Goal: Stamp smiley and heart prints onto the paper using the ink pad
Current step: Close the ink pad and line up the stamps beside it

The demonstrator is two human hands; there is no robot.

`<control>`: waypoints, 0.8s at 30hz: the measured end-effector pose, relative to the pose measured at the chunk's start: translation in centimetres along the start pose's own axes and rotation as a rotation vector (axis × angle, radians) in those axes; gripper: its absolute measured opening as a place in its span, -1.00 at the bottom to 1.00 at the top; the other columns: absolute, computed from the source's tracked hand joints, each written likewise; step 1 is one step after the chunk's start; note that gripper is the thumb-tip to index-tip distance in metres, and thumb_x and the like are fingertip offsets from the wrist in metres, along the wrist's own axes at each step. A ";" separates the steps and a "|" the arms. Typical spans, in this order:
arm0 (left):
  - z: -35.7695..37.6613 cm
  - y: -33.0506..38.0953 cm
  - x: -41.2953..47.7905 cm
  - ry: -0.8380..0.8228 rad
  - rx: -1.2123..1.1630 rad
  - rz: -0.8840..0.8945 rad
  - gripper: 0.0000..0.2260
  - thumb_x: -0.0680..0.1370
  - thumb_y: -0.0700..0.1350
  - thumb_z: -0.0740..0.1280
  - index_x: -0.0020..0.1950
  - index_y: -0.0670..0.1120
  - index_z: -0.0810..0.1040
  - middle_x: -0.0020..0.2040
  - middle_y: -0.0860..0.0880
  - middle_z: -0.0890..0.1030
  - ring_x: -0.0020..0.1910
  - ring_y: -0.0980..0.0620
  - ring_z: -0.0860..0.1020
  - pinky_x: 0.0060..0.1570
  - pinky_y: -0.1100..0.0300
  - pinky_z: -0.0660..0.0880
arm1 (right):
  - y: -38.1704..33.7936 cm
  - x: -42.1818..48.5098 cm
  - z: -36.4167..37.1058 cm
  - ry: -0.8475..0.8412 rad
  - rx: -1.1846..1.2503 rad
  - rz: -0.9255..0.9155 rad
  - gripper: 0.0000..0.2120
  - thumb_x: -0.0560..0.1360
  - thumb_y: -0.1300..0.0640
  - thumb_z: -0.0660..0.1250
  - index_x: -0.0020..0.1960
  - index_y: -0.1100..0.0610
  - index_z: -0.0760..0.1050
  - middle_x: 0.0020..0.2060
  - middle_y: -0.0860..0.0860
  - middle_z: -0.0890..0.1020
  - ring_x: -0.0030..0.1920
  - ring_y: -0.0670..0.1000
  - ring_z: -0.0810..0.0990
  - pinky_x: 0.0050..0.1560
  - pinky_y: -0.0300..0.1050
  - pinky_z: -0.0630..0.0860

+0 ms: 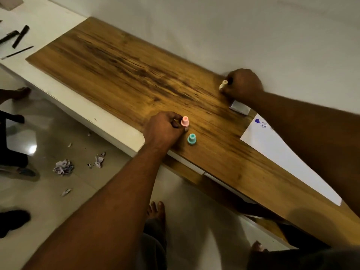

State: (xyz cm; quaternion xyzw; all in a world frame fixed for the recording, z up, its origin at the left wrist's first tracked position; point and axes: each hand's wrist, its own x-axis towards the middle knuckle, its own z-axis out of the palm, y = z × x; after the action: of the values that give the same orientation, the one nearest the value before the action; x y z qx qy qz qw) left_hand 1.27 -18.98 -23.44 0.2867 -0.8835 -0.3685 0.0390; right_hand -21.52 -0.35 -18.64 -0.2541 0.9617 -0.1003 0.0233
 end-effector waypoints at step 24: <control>0.7 -0.5 0.8 0.007 -0.042 -0.038 -0.61 0.29 0.23 0.67 0.06 0.20 0.72 -0.33 0.25 0.63 -0.26 0.31 0.57 -0.34 0.28 0.35 | -4.2 -13.5 -1.2 -0.106 0.164 -0.391 -0.37 0.44 -0.46 0.29 0.30 -0.05 0.59 0.05 -0.13 0.65 0.00 -0.10 0.61 -0.06 -0.14 0.58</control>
State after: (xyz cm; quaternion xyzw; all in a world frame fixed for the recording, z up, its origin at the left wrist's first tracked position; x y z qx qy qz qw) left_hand 0.67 -19.24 -24.46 0.3037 -0.8697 -0.3868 0.0411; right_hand -7.88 2.91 -16.70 -0.4377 0.8803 -0.1672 0.0744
